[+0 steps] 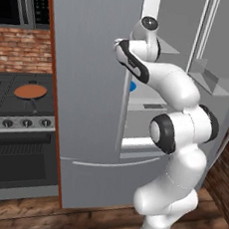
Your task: Retrieve the fish from the fridge and place it on the saucepan with marinade on the stove.
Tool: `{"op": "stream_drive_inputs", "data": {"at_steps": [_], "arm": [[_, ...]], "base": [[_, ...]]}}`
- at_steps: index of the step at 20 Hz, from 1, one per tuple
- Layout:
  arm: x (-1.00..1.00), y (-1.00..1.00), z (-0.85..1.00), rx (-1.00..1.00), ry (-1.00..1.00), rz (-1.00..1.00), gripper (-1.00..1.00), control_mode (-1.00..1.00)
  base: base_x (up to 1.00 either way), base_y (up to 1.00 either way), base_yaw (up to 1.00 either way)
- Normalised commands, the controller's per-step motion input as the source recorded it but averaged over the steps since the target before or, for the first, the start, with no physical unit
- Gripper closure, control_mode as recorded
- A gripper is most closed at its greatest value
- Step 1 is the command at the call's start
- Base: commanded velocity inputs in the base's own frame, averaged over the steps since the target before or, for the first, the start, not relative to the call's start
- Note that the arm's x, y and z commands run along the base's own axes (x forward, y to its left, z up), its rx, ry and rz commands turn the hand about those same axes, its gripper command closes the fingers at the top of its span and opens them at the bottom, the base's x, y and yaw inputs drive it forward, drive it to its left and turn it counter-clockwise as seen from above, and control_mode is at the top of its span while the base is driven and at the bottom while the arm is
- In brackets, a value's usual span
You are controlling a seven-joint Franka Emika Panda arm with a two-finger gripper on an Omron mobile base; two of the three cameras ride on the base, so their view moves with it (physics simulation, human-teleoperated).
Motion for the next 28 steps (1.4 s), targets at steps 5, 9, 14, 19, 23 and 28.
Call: {"op": "stream_drive_inputs", "data": {"at_steps": [5,9,14,19,23,28], "arm": [[-0.44,0.27,0.0,0.0,0.0,0.0,1.0,-1.0],[-0.45,0.29,0.0,0.0,0.0,0.0,1.0,-1.0],[-0.41,0.28,0.0,0.0,0.0,0.0,1.0,-1.0],[-0.41,0.29,0.0,0.0,0.0,-0.01,1.0,-1.0],[-0.38,0.31,0.0,0.0,0.0,-0.02,1.0,-1.0],[-0.36,0.34,0.0,0.0,0.01,-0.02,1.0,-1.0]], "base": [[0.0,0.0,0.0],[0.0,0.0,0.0],[0.0,0.0,0.0],[0.0,0.0,0.0],[0.0,0.0,0.0],[0.0,0.0,0.0]]}}
